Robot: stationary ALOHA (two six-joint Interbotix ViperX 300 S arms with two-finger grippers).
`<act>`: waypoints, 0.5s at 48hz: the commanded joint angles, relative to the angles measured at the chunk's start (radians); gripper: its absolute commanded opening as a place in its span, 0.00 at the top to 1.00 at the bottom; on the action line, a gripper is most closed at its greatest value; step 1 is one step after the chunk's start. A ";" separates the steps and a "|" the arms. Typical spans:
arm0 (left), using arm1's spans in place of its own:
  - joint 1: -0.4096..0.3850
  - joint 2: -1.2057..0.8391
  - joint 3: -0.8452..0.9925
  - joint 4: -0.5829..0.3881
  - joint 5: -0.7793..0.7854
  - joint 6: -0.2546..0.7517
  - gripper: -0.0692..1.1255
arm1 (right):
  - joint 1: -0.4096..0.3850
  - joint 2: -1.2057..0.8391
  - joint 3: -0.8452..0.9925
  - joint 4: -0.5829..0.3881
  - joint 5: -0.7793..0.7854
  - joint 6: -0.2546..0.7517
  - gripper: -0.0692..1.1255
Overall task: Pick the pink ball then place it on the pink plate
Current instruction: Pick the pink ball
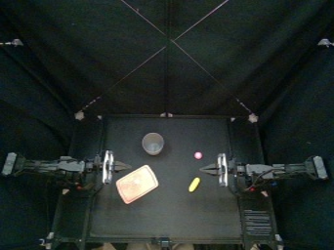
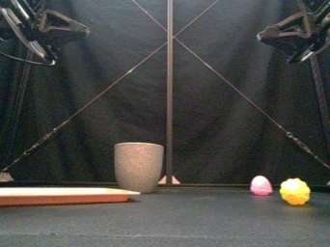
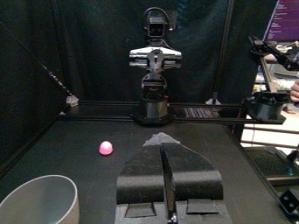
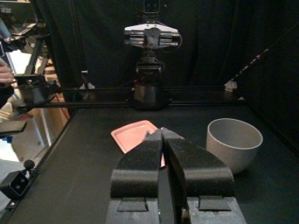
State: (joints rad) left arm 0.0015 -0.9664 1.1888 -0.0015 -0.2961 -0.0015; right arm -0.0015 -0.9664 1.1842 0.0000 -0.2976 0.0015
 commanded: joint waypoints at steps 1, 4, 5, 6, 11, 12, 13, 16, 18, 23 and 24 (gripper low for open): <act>0.018 0.006 -0.026 -0.005 -0.032 0.000 0.91 | -0.063 0.018 -0.023 0.000 -0.002 -0.002 0.89; 0.021 0.006 -0.023 -0.003 -0.049 0.003 0.91 | -0.130 0.031 -0.021 0.008 -0.002 0.005 0.89; 0.021 0.006 -0.023 -0.003 -0.052 0.003 0.91 | -0.149 0.035 -0.021 0.009 0.000 0.006 0.88; 0.023 0.006 -0.023 -0.005 -0.055 0.003 0.91 | -0.170 0.040 -0.021 0.011 0.000 0.006 0.88; 0.026 0.006 -0.017 -0.005 -0.057 0.003 0.91 | -0.282 0.067 -0.018 0.031 0.000 0.008 0.88; 0.026 0.006 -0.014 -0.005 -0.057 0.002 0.91 | -0.307 0.074 -0.017 0.037 0.000 0.008 0.88; 0.026 0.006 -0.011 -0.003 -0.057 0.002 0.91 | -0.330 0.080 -0.014 0.043 0.000 0.008 0.88; 0.026 0.006 -0.003 -0.003 -0.058 0.002 0.91 | -0.393 0.103 -0.005 0.052 0.002 0.008 0.85; 0.028 0.006 0.002 -0.005 -0.060 0.002 0.91 | -0.426 0.120 0.005 0.054 0.003 0.008 0.83; 0.029 0.006 0.009 -0.012 -0.061 0.000 0.91 | -0.491 0.173 0.032 0.055 0.009 0.009 0.67; 0.031 0.006 0.011 -0.015 -0.061 0.000 0.91 | -0.495 0.184 0.037 0.058 0.009 0.008 0.63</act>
State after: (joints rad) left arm 0.0276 -0.9649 1.2118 -0.0092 -0.3482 0.0000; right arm -0.4679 -0.8253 1.2195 0.0522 -0.2869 0.0107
